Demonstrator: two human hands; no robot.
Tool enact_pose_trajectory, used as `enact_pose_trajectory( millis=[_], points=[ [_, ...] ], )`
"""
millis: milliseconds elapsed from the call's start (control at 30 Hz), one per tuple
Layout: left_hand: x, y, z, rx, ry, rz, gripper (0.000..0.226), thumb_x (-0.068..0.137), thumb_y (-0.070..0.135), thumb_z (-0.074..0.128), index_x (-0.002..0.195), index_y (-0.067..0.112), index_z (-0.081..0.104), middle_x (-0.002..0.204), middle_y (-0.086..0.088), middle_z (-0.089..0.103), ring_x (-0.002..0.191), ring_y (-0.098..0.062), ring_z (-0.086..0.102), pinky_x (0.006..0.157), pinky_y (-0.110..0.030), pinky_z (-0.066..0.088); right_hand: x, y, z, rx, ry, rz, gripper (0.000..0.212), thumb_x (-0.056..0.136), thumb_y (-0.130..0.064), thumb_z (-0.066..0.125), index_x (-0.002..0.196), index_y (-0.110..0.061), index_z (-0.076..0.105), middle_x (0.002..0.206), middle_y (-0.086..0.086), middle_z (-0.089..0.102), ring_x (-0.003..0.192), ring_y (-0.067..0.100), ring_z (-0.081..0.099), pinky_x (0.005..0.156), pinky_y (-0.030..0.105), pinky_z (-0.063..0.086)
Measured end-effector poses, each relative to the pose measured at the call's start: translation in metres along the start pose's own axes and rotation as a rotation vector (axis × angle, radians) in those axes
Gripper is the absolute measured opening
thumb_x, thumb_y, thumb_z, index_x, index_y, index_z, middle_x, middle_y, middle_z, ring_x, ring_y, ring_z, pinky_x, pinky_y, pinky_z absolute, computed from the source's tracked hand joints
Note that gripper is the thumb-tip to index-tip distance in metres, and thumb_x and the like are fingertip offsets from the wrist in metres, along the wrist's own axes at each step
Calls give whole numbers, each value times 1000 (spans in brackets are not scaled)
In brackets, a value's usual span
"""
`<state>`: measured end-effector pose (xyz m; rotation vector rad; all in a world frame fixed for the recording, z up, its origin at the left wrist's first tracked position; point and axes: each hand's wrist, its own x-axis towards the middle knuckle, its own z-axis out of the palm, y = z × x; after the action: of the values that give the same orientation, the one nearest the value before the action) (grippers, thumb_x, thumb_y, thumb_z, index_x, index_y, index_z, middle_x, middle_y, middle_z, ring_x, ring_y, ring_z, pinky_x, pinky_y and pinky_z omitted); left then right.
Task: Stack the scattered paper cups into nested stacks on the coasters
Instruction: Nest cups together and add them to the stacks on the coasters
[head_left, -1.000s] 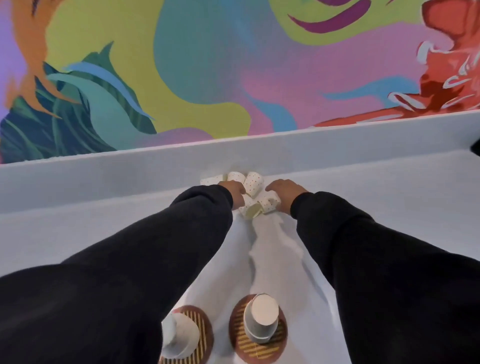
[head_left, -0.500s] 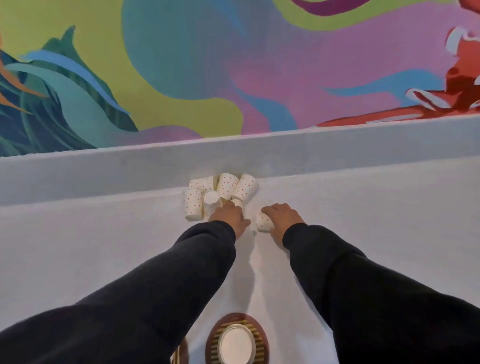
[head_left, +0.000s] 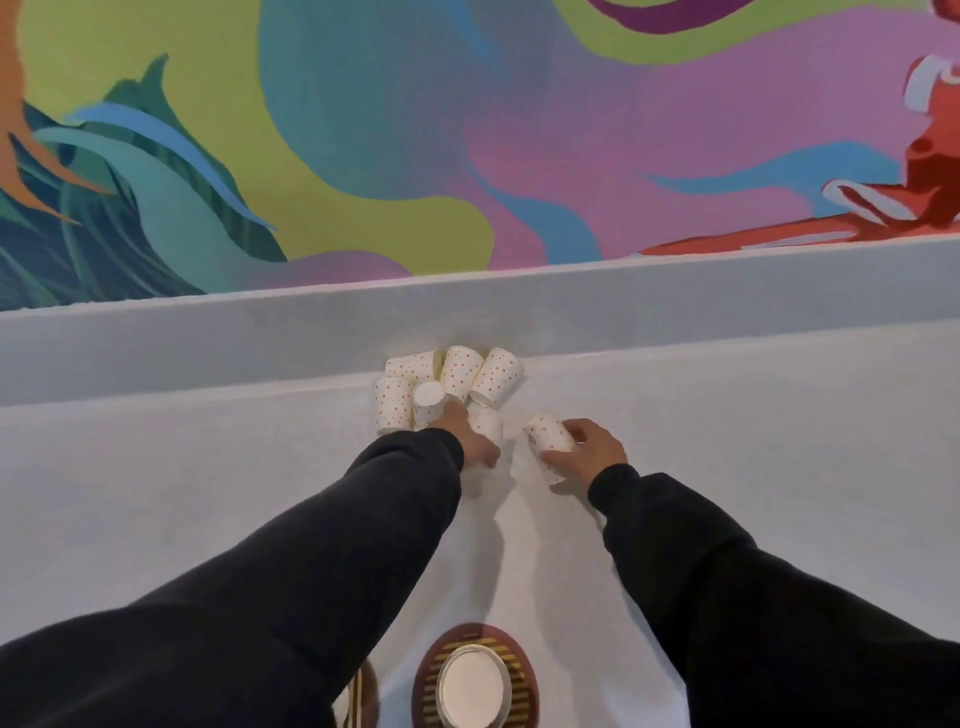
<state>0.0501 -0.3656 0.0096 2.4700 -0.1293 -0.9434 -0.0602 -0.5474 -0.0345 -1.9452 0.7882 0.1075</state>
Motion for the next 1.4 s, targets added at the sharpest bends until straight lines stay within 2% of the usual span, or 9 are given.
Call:
enact_pose_trajectory(
  millis=[133, 200, 300, 367, 667, 800, 1000, 1133, 1400],
  points=[
    [-8, 15, -21, -462, 57, 141, 84, 61, 41, 87, 131, 12, 53, 124, -4, 62, 104, -25, 65, 91, -46, 61, -9, 5, 12, 187, -19, 4, 71, 50, -43, 89, 116, -27, 69, 112, -4, 71, 100, 21, 68, 82, 45, 62],
    [-9, 17, -20, -585, 66, 194, 90, 49, 48, 89, 127, 11, 62, 118, -2, 70, 107, -24, 68, 95, -48, 59, -16, -1, 16, 302, -35, -33, 66, 53, -36, 91, 115, -30, 68, 112, -3, 71, 101, 23, 69, 82, 50, 63],
    [-16, 13, -12, -676, 55, 206, 104, 44, 49, 93, 135, 17, 55, 128, 0, 66, 112, -22, 65, 95, -46, 59, -22, -17, 19, 456, -94, -4, 54, 72, -14, 90, 118, -26, 64, 112, 5, 72, 99, 29, 72, 81, 51, 63],
    [-22, 12, -7, -675, 19, 203, 89, 62, 35, 95, 138, 16, 51, 132, 0, 62, 116, -24, 63, 92, -44, 60, -23, -25, 19, 497, -106, -20, 53, 74, -6, 89, 117, -24, 63, 114, 9, 73, 100, 31, 73, 84, 50, 63],
    [-17, -6, 5, -695, -154, 182, 52, 86, 9, 80, 132, 8, 57, 127, -10, 68, 114, -28, 68, 95, -45, 60, -23, -42, 28, 400, -164, -75, 77, 62, -11, 95, 129, -17, 58, 120, 6, 67, 109, 25, 67, 96, 44, 58],
    [-16, -6, -8, -395, -171, 242, 44, 92, 10, 69, 135, 10, 61, 133, -11, 66, 121, -29, 63, 102, -47, 55, -18, -43, 29, 363, -73, -71, 70, 67, -8, 91, 128, -16, 58, 122, 8, 64, 108, 26, 65, 94, 45, 59],
    [7, -19, -45, 255, 433, 348, 53, 90, 11, 65, 140, 26, 58, 150, -3, 48, 133, -28, 50, 112, -40, 43, -16, -38, 24, 536, -138, 76, 65, 73, -10, 89, 130, -18, 58, 126, 7, 62, 111, 30, 65, 90, 44, 61],
    [21, -34, -51, 505, 295, 293, 71, 92, 17, 65, 156, 30, 37, 170, -2, 19, 152, -29, 26, 120, -47, 34, -16, -30, 27, 578, -163, 100, 70, 68, -13, 92, 131, -16, 61, 126, 9, 65, 111, 31, 67, 92, 46, 61],
    [23, -31, -33, 439, 312, 352, 48, 89, 8, 63, 132, 26, 50, 132, -4, 54, 107, -28, 60, 89, -39, 53, -14, -20, 24, 505, -108, 138, 74, 63, -13, 93, 130, -10, 61, 123, 14, 67, 109, 33, 68, 92, 46, 61]
  ],
)
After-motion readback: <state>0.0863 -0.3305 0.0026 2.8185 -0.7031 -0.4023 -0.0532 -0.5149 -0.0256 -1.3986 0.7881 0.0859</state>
